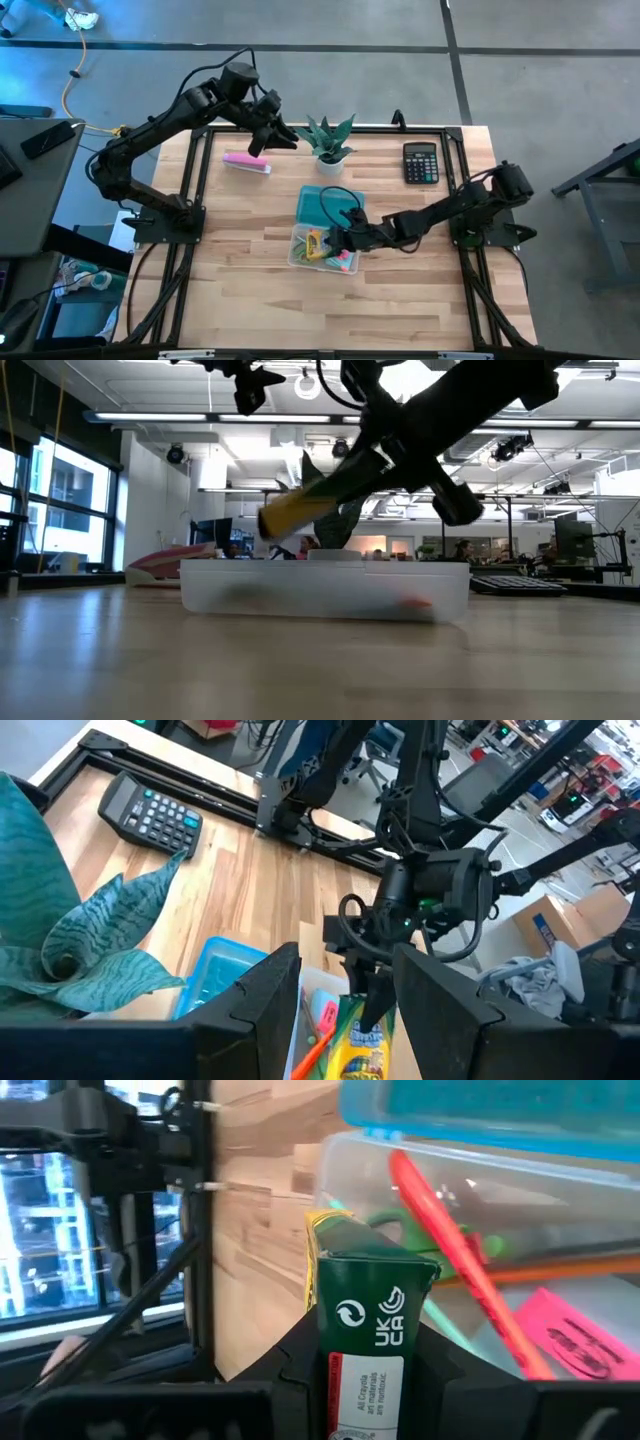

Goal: Pack school essentials
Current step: Put the yellow crayon pack into the blue supply box, then close the blue supply box

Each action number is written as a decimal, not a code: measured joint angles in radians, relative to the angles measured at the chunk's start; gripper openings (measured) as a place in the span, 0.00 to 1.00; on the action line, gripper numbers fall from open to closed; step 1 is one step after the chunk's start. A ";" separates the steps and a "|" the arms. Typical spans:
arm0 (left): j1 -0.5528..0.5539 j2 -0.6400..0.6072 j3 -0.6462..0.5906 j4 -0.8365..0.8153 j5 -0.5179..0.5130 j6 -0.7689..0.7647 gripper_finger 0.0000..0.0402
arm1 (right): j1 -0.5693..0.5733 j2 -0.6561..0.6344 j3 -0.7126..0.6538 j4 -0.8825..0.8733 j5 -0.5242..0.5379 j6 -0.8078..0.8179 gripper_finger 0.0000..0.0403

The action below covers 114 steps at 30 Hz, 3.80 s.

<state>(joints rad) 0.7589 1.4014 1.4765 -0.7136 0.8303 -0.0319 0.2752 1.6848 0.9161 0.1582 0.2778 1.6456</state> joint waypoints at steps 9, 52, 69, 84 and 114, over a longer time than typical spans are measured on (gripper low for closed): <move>0.000 0.000 0.000 -0.001 0.000 -0.001 0.38 | 0.002 0.011 0.000 -0.053 -0.018 0.006 0.24; -0.001 0.001 0.000 -0.031 0.004 -0.017 0.38 | 0.020 -0.137 0.000 -0.414 -0.100 0.019 0.48; -0.001 0.001 0.000 -0.031 -0.008 -0.008 0.38 | 0.066 -0.077 0.000 -0.315 -0.071 0.082 0.48; -0.001 0.001 0.000 -0.031 -0.008 -0.016 0.38 | 0.066 -0.062 -0.001 -0.337 -0.126 0.128 0.48; -0.147 0.001 -0.107 -0.101 -0.115 -0.018 0.38 | 0.010 -0.214 -0.001 -0.551 -0.010 -0.040 0.48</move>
<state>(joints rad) 0.6119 1.4021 1.3691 -0.8146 0.7157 -0.0498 0.2848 1.4711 0.9154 -0.3927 0.2680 1.6056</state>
